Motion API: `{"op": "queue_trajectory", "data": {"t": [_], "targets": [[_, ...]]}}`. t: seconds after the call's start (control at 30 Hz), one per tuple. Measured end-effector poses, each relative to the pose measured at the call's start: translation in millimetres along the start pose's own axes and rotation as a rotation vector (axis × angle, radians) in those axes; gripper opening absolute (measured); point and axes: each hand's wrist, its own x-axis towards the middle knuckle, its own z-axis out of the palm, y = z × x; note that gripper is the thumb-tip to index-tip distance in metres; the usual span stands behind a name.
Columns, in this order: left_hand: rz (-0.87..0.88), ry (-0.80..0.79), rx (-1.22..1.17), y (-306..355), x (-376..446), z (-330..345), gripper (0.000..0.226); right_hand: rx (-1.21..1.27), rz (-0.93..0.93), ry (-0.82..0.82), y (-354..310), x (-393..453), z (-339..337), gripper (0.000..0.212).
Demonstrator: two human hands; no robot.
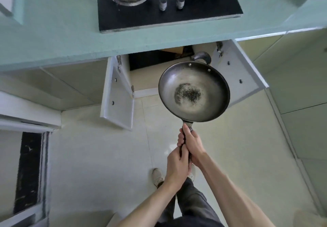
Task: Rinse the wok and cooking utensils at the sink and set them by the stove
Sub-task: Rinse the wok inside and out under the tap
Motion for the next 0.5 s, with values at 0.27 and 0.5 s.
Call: {"op": "queue_trajectory", "data": {"t": [0.27, 0.5], "targets": [[0.089, -0.113, -0.073, 81, -44, 26, 0.032, 0.147, -0.148, 0.007, -77, -67, -14, 0.026], [0.262, -0.188, 0.01, 110, -67, 68, 0.039, 0.45, -0.043, -0.092, -129, -98, -64, 0.024]]}}
